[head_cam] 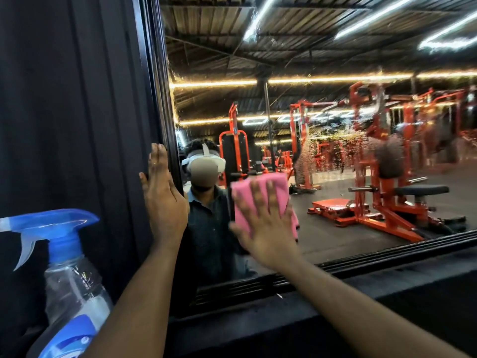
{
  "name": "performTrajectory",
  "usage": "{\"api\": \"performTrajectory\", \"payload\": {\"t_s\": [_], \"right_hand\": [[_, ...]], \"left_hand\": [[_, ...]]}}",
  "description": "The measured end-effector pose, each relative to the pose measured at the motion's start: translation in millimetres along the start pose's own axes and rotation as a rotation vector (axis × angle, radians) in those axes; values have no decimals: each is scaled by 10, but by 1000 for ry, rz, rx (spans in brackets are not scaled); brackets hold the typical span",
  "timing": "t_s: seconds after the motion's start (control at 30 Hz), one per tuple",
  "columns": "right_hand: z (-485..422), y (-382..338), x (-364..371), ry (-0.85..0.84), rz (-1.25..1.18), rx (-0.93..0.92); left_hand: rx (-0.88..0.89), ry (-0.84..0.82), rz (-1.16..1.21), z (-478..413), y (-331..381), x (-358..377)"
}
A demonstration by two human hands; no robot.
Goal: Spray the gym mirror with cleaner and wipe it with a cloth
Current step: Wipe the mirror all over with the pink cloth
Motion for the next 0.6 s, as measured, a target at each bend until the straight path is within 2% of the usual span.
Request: {"api": "performTrajectory", "payload": {"t_s": [0.1,0.17,0.23,0.27,0.33,0.4,0.43,0.47,0.53,0.6], "right_hand": [[-675,41,-328,109,-18,124],[-893,-139,-357,96,-58,96],[-931,-251,-319,65,-115,22],[-925,-247,-318,44,-221,-3],[-874,-133,-399,65,-631,20],[-753,21,-620,228,-1068,71],[-646,114,-739,337,-1141,100],[-491,223,-848,449,-1086,133],[-81,510,-1006,650,-787,182],[429,901,-966,718,-491,289]], "left_hand": [[-48,-8,-45,6,75,-30],[-87,48,-97,69,176,-120],[-18,86,-29,297,378,-138],[30,54,48,451,487,-72],[63,-106,138,729,658,200],[37,-196,-5,885,740,466],[38,-196,-145,916,752,562],[52,-194,-276,920,756,637],[81,-180,-438,904,775,727],[80,-137,-514,851,791,767]]}}
Point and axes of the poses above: each hand's wrist, its own z-axis away from the middle knuckle, its own x-axis out of the palm, y = z × x, the point moved 8 cm from there along -z, towards the middle knuckle, and after that the axes turned 10 degrees about -x, right-handed, at the moved point
